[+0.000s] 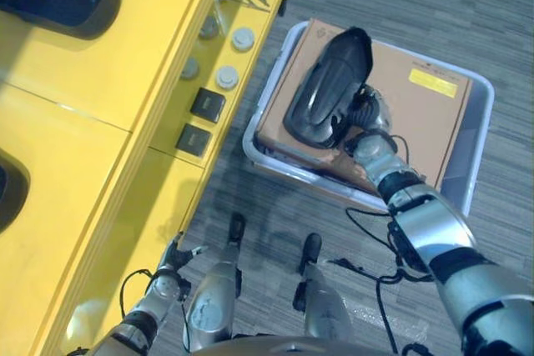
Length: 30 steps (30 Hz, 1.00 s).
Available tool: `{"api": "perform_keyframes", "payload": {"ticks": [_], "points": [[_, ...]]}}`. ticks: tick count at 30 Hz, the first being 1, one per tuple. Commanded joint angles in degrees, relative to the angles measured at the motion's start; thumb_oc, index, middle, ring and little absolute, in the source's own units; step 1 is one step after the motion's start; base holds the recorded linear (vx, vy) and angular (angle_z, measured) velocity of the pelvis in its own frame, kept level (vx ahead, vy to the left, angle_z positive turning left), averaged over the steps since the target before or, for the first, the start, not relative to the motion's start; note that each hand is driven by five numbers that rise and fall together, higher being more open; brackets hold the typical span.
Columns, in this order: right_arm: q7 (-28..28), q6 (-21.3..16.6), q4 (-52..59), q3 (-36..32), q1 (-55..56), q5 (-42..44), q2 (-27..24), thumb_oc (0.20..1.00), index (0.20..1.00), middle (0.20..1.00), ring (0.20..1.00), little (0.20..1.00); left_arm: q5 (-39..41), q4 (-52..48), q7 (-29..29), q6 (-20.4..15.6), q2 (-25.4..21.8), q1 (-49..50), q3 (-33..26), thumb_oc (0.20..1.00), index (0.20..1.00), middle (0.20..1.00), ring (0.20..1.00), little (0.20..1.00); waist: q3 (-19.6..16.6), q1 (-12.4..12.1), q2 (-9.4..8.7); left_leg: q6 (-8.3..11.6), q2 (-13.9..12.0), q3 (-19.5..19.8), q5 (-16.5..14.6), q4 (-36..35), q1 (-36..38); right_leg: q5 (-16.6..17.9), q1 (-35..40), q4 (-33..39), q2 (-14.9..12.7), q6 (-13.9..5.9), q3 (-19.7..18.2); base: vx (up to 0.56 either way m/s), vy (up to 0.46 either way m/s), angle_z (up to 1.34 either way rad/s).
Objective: Move parts from the plastic box to the shelf.
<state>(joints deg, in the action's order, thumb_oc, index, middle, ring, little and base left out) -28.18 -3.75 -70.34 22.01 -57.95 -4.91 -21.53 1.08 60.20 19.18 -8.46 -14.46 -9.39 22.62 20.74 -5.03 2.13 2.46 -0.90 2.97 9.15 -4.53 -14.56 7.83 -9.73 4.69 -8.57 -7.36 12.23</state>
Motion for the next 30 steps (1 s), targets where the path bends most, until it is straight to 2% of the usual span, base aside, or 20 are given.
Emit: {"api": "perform_keyframes", "payload": {"ticks": [1,9,11,14,15,17,22,24,25,27,30], "points": [[2.8,1.9,-4.9,2.2,0.8,0.3,2.0,0.2,0.2,0.2,0.2,0.2,0.0,3.4,0.4,0.3,0.7,-2.1,2.2,1.0,1.0,1.0,1.0,1.0,-2.5,-1.0,-0.65,2.68,-1.6,-2.7,-2.0,-0.5,0.2,-0.7,-0.1,-0.2,-2.2,-3.03,-3.6,0.02,-0.012,-0.04],[4.5,2.4,-6.7,0.1,5.0,1.8,0.2,0.2,0.2,0.2,0.2,0.2,-0.1,1.4,-0.9,0.2,0.6,-1.4,2.2,1.0,1.0,1.0,1.0,1.0,-4.2,-0.9,-1.6,2.5,-1.6,-2.2,-2.8,-0.5,1.7,-1.6,2.0,0.0,-2.2,-3.19,-2.7,0.02,-0.013,0.03],[4.0,1.4,-3.6,-2.3,7.3,5.4,-0.6,0.2,0.2,0.2,0.2,0.2,-0.1,-1.1,-0.8,0.0,0.0,-0.9,1.5,1.0,1.0,1.0,1.0,1.0,-5.0,-0.6,-2.23,2.34,-1.7,-2.4,-3.2,-0.5,2.5,-1.8,2.8,-0.1,-2.2,-3.24,-2.8,0.04,-0.019,0.05],[2.8,0.6,4.7,-3.3,11.8,4.4,-2.5,0.2,0.2,0.2,0.2,0.2,0.9,-8.0,-0.4,-0.5,-1.1,0.6,-0.2,1.0,1.0,1.0,1.0,1.0,-6.4,-0.1,-3.33,2.13,-1.9,-2.9,-3.9,-0.5,4.3,-2.3,4.2,-0.2,-2.0,-3.18,-2.9,0.05,-0.036,0.01],[2.4,0.5,7.7,-3.6,13.4,3.6,-3.1,0.2,0.2,0.2,0.2,0.2,1.6,-10.4,-0.6,-0.8,-1.6,1.2,-0.7,1.0,1.0,1.0,1.0,1.0,-6.7,0.1,-3.58,2.05,-2.0,-3.1,-4.1,-0.4,4.9,-2.4,4.6,-0.2,-1.9,-3.16,-3.0,0.06,-0.033,-0.05],[2.5,0.7,19.3,-3.6,18.5,-1.7,-6.8,0.2,0.2,0.2,0.2,0.2,5.1,-22.8,-2.7,-1.7,-3.5,2.6,-1.7,1.0,1.0,1.0,1.0,1.0,-8.6,0.8,-4.24,1.9,-2.4,-4.1,-5.0,-0.3,7.5,-3.1,6.6,-0.4,-1.8,-3.11,-3.3,0.08,-0.032,-0.15],[3.3,1.6,23.9,-4.7,21.6,-5.3,-8.9,0.2,0.2,0.2,0.2,0.2,7.4,-29.4,-4.2,-1.6,-4.2,2.6,-2.2,1.0,1.0,1.0,1.0,1.0,-10.3,1.4,-4.41,1.83,-2.7,-4.9,-5.7,-0.3,10.0,-3.8,8.6,-0.5,-1.8,-3.08,-3.2,0.05,-0.023,-0.18],[4.1,2.5,29.6,-5.2,23.6,-8.9,-10.5,0.2,0.2,0.2,0.2,0.2,9.8,-34.7,-5.8,-1.3,-4.3,2.3,-2.5,1.0,1.0,1.0,1.0,1.0,-11.9,2.1,-4.45,1.68,-3.0,-6.0,-6.3,-0.3,12.0,-4.3,9.8,-0.7,-1.6,-3.03,-3.9,0.06,-0.038,-0.2],[4.9,2.9,33.9,-5.3,25.3,-12.8,-12.0,0.2,0.2,0.2,0.2,0.2,13.6,-38.0,-7.1,-0.9,-3.5,1.8,-2.6,1.0,1.0,1.0,1.0,1.0,-13.3,3.0,-4.48,1.64,-3.3,-6.9,-6.7,-0.3,13.9,-4.7,10.8,-0.8,-1.4,-3.01,-4.5,0.07,-0.034,-0.36],[5.5,2.8,35.9,-5.3,25.9,-14.3,-12.7,0.2,0.2,0.2,0.2,0.2,15.0,-38.8,-7.6,-0.7,-3.3,1.8,-2.6,1.0,1.0,1.0,1.0,1.0,-13.7,3.2,-4.46,1.62,-3.4,-7.0,-6.9,-0.4,14.4,-4.7,11.2,-0.7,-1.3,-2.97,-4.8,0.03,-0.031,-0.32],[6.8,2.7,42.8,-5.6,27.9,-19.5,-16.2,0.2,0.2,0.2,0.2,0.2,21.1,-41.6,-10.0,0.2,-2.3,1.3,-1.4,1.0,1.0,1.0,1.0,1.0,-14.8,4.3,-4.22,1.72,-3.7,-7.4,-7.0,-0.4,15.4,-5.0,11.7,-0.9,-1.1,-2.79,-5.2,0.02,-0.031,-0.12]]}}
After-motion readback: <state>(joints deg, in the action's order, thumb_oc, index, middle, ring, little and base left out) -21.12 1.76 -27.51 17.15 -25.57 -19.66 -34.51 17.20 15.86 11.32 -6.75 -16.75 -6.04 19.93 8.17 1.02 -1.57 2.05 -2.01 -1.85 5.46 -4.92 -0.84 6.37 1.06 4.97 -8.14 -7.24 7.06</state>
